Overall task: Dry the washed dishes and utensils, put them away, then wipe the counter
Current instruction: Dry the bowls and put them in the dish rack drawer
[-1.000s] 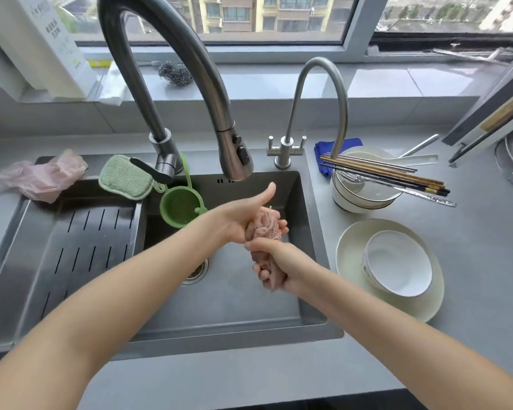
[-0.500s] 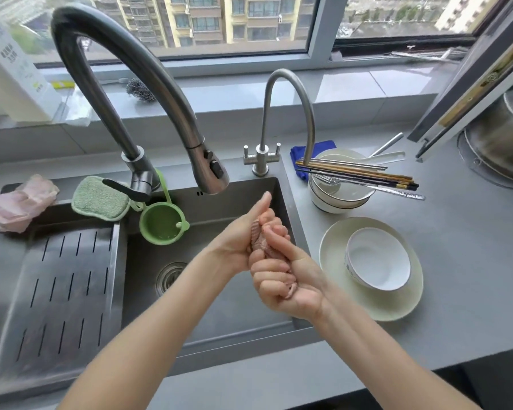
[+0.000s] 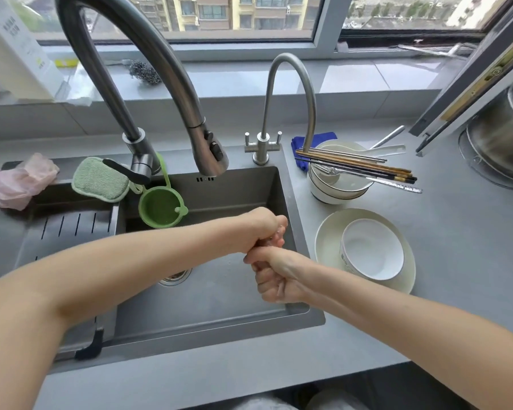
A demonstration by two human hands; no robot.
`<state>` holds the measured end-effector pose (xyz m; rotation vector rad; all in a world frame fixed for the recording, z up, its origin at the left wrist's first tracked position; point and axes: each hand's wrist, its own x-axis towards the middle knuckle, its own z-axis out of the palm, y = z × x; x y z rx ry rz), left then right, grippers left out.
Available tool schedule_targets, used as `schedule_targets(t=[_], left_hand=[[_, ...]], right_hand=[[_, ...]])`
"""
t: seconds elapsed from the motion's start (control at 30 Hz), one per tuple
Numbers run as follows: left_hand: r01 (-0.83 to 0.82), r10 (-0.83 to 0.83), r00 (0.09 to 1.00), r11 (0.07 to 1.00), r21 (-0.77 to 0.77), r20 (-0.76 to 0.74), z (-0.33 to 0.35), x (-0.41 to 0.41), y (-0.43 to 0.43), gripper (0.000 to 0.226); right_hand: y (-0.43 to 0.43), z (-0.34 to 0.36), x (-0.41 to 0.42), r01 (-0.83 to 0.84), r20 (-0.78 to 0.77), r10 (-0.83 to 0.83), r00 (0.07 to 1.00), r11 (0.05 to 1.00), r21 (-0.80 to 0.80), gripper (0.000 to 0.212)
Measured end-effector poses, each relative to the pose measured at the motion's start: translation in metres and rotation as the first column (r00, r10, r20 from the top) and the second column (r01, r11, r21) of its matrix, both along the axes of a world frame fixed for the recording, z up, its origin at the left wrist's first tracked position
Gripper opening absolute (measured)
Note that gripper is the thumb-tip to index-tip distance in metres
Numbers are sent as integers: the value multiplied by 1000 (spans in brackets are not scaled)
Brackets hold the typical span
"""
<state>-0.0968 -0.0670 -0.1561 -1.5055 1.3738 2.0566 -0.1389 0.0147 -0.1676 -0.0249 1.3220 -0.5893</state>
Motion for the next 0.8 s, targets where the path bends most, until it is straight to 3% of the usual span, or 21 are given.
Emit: schedule_targets(t=[0.13, 0.27, 0.43, 0.53, 0.6, 0.63, 0.73, 0.8], left_hand=[[23, -21, 1000, 996, -84, 19, -3, -3, 5, 42], [62, -62, 998, 998, 1, -12, -5, -8, -13, 38], [270, -266, 953, 963, 6, -148, -4, 12, -32, 34], [266, -278, 934, 960, -84, -222, -4, 15, -33, 20], [269, -295, 930, 953, -141, -221, -3, 14, -36, 13], [258, -284, 931, 957, -135, -231, -1, 13, -38, 16], [168, -171, 945, 985, -35, -278, 2, 10, -41, 25], [31, -27, 968, 999, 14, -248, -1, 5, -37, 34]], right_hand=[[0, -4, 1, 14, -87, -13, 996, 1000, 14, 40], [7, -6, -8, 26, -190, -46, 981, 994, -106, 31], [24, 5, -42, 22, -86, -52, 995, 947, -319, 23], [31, 4, -48, -173, -301, 36, 953, 879, -444, 42], [35, -1, -44, -225, -519, -96, 850, 823, -521, 41], [38, -5, -45, -209, -548, -168, 819, 803, -558, 44], [51, -7, -54, -47, -376, -224, 899, 806, -591, 51], [63, -1, -67, -66, -485, -297, 823, 797, -600, 40]])
